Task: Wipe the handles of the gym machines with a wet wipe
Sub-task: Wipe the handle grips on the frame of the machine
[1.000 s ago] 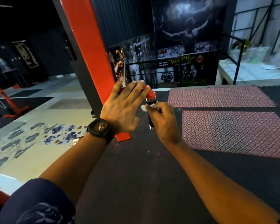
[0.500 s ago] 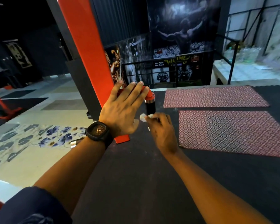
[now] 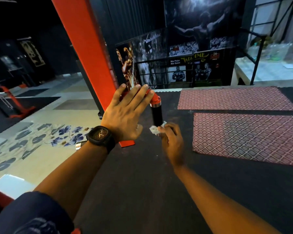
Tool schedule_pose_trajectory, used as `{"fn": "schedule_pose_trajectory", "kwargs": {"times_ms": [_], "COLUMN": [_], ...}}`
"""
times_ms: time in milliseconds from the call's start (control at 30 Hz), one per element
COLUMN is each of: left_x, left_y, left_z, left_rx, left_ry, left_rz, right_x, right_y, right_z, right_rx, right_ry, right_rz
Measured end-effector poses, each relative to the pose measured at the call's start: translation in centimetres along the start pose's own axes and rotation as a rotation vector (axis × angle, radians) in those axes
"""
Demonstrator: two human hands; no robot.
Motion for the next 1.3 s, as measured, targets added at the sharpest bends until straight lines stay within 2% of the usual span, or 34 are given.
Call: {"fn": "schedule_pose_trajectory", "kwargs": {"times_ms": [200,333,433,600,800,933,1067,1200,1300], "left_x": [-0.1,-0.2,-0.1,0.0,0.3,0.4,0.8,0.7,0.6], "left_y": [-0.1,-0.1,0.0,-0.2,-0.3,-0.5,-0.4,-0.6,-0.5], "left_z": [0.3,0.4,0.3,0.2,0.0,-0.1,-0.3,-0.1,0.0], "left_rx": [-0.014,-0.028,-0.039,-0.052,-0.044,-0.030,-0.022,-0.033,-0.031], "left_ry": [-0.027,-0.027,-0.023,-0.034,-0.002,0.003,0.006,-0.010,-0.012], "left_rz": [-0.015,-0.009,-0.017,-0.013,-0.017,-0.013,-0.032,-0.027,-0.030], "right_x": [-0.4,-0.4,-0.8,-0.2,0.5,1.3,0.9,1.7,1.1], "right_y": [-1.1,0.6,-0.5,-0.2,-0.6,1.0,-0.8,0.9,0.0], "right_z": [-3.7,-1.1,-3.2,-3.1,-5.1,-4.8,-7.6,-6.0,-7.5], "right_rx": [0.015,0.128,0.194,0.203,0.208,0.373,0.227,0.384,0.334], "right_ry": [0.101,0.076,0.112,0.077,0.133,0.024,0.048,-0.144,-0.131], "right_rz": [-0.197,-0.216,-0.264,-0.245,-0.327,-0.340,-0.351,-0.301,-0.334]}}
Point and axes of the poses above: each hand's wrist, its own z-axis away from the middle knuckle, its own x-axis out of the palm, y = z × x, the point moved 6 cm from there along -z, towards the middle knuckle, and after that the axes turned 3 degrees about y, right-handed, at the moved point
